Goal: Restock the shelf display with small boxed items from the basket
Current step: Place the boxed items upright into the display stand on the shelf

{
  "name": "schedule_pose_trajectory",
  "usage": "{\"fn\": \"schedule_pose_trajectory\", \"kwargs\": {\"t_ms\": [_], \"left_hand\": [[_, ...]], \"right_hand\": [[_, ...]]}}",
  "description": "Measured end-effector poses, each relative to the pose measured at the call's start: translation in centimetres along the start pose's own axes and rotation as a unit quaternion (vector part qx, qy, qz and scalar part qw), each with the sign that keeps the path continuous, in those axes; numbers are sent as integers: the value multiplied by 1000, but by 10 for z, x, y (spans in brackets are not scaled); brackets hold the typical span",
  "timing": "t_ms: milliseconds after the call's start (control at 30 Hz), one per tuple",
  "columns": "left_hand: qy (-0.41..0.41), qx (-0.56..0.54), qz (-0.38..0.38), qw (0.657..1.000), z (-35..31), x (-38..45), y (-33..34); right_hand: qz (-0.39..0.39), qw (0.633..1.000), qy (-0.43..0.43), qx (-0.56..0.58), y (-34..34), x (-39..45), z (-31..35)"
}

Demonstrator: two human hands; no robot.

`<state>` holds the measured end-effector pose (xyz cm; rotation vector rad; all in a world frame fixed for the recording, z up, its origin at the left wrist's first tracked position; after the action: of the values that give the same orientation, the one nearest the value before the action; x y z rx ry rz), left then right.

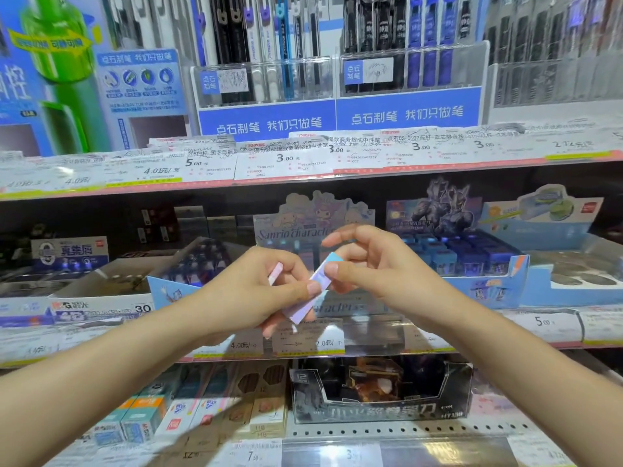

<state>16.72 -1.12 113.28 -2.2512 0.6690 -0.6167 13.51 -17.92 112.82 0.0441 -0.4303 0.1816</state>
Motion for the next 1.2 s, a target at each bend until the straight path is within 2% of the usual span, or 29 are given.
{"fn": "schedule_pose_trajectory", "kwargs": {"t_ms": [167, 233, 300, 367, 467, 567, 667, 1200], "left_hand": [[7, 1, -45, 999, -1, 1, 2], [30, 66, -87, 994, -1, 1, 0], [74, 183, -147, 969, -2, 1, -6], [109, 292, -173, 934, -4, 0, -12], [123, 406, -166, 890, 0, 5, -17], [113, 486, -105, 860, 7, 13, -13], [94, 489, -71, 864, 17, 16, -12], [115, 458, -68, 879, 28, 25, -21]], "right_hand": [[-20, 999, -19, 45, 1, 3, -3], [-33, 998, -34, 36, -2, 6, -2], [-51, 996, -67, -35, -8, 12, 1], [-61, 980, -106, -158, -14, 18, 4], [-45, 957, -128, -257, -15, 24, 1], [-36, 945, -129, -298, -16, 26, -4], [-38, 941, -132, -309, -17, 28, -6], [14, 933, -119, -340, -19, 32, -14]]}}
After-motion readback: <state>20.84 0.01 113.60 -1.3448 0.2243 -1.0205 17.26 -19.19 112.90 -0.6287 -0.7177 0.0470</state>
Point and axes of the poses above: each hand's wrist, its own x-axis towards the middle knuckle, its own y-axis out of the palm, z = x × y, the point moved 2 cm from there along x, towards the middle knuckle, and after that the axes turned 15 degrees about x, right-handed, at the moved point
